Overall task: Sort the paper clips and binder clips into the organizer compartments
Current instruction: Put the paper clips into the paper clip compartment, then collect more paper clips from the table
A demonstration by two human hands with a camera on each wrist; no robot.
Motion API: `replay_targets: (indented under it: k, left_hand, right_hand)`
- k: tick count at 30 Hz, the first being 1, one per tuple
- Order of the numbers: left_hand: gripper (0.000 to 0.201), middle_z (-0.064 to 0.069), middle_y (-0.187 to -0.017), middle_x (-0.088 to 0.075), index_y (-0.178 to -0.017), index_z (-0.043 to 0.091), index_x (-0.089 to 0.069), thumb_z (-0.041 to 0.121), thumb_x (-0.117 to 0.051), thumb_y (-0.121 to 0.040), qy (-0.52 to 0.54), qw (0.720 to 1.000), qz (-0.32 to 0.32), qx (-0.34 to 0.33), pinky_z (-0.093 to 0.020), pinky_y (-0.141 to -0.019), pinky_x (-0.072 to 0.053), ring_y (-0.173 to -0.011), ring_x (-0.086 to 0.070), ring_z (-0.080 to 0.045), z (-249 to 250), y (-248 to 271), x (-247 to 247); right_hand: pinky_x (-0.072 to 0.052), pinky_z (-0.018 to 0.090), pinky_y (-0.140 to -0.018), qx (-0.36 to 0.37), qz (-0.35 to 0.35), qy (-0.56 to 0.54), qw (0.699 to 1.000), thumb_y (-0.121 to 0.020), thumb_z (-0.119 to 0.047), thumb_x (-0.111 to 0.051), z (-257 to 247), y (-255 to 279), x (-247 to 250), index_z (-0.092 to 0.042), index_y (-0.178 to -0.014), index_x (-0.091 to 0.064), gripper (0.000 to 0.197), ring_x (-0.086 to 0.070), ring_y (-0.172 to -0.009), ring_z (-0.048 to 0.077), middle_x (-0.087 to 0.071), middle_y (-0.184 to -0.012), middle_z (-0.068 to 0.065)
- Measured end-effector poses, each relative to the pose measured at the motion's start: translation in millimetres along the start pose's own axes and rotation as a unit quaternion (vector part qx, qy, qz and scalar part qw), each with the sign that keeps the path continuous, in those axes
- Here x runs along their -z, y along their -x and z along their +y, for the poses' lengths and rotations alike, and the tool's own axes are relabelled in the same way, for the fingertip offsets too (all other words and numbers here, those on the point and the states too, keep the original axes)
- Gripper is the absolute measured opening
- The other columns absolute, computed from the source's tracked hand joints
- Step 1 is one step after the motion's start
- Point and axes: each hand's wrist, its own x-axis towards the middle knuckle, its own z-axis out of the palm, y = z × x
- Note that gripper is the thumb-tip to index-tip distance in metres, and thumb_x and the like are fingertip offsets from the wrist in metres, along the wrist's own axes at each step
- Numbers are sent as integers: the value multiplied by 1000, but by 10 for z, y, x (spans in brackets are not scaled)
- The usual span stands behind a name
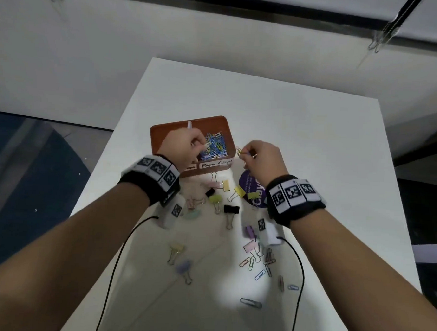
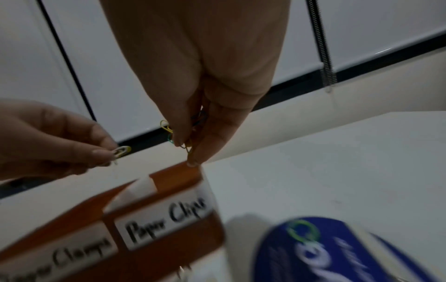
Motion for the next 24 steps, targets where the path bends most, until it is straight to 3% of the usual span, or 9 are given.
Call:
replay_targets:
  k: [2,5,8,10,15,19,24]
  left_hand:
    - [6,7,-84,-63,-89,19,-66,20,-61,-88,1,1000,29,2,-5,-56,-35,-70,-53,-4,-27,-163,79]
    - [12,2,-90,-66,-93,13,-69,18,-61,-87,-9,999,39,-7,-2,-61,-34,-79,-52,-5,-78,-363,62]
    - [20,-3,-104,-68,-103,9,-69,18,-61,-87,-41,998,-31,-43,-19,-78,-41,-88,-57,-12,-141,-469,-31]
    - [23,-7,-109,-66,-107,8,-68,16,-61,-86,-54,995,-53,-72,-27,-86,-43,-98,-60,-21,-206,-487,-68]
    - [19,6,-89,-57,-103,12,-67,20,-62,-87,-2,993,-29,-114,-16,-71,-36,-71,-51,-10,-280,-351,-34]
    - [18,4,-91,-64,-100,10,-67,21,-64,-86,30,988,-55,-144,-7,-67,-36,-72,-51,-2,-193,-12,-129]
    - [20,-6,-86,-68,-94,8,-67,22,-71,-80,45,981,-123,-144,-21,-70,-44,-75,-58,-16,-117,537,-475]
  right_hand:
    - [-56,33,-71,16,8,-18,1000,-87,-11,-60,-191,-216,-76,-12,-82,-63,6,-65,-72,20,-66,-83,3]
    - [-49,25,-74,17,16,4,1000,-86,-12,-61,-322,-502,-249,-11,-90,-67,7,-60,-80,18,-68,-92,6]
    - [-47,28,-88,6,-10,11,1000,-87,-15,-62,-314,-641,-417,-9,-116,-62,29,-62,-99,23,-68,-109,9]
    - [-48,32,-95,11,-17,2,1000,-87,-13,-60,-273,-635,-467,-11,-122,-59,35,-62,-103,23,-67,-114,9]
    - [-53,37,-87,58,5,-60,997,-86,-13,-62,-92,-330,-413,-12,-103,-68,18,-64,-90,20,-69,-101,6]
    - [-51,30,-83,59,46,-57,996,-87,-14,-61,168,118,-278,-16,-97,-67,12,-62,-84,14,-64,-97,0]
    - [-42,17,-66,-29,1,-16,999,-85,-17,-65,567,879,-146,-22,-89,-65,7,-52,-70,-1,-61,-89,-5]
